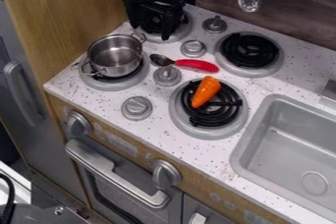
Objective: Move the silver pot to the top right of the burner
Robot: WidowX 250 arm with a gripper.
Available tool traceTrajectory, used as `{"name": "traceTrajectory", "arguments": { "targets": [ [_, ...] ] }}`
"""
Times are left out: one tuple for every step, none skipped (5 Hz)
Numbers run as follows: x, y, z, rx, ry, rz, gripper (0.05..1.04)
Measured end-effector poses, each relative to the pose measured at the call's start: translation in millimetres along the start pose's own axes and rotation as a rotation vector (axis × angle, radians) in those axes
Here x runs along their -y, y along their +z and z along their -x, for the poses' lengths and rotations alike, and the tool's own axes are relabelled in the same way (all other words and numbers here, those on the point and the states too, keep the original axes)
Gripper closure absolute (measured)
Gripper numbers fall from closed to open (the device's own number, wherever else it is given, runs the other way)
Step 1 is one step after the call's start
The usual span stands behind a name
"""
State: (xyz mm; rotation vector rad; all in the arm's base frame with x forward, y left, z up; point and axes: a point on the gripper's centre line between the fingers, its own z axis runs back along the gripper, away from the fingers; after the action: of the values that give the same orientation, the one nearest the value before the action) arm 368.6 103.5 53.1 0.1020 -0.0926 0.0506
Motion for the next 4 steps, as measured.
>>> {"name": "traceTrajectory", "arguments": {
  "targets": [
    [2, -15, 6, -0.044, 0.000, 0.008, 0.085],
    [-5, -25, 10, -0.072, 0.036, -0.001, 0.085],
    [-6, -36, 14, -0.102, 0.066, -0.004, 0.085],
    [-11, -46, 11, -0.110, 0.093, -0.011, 0.085]
  ]
}}
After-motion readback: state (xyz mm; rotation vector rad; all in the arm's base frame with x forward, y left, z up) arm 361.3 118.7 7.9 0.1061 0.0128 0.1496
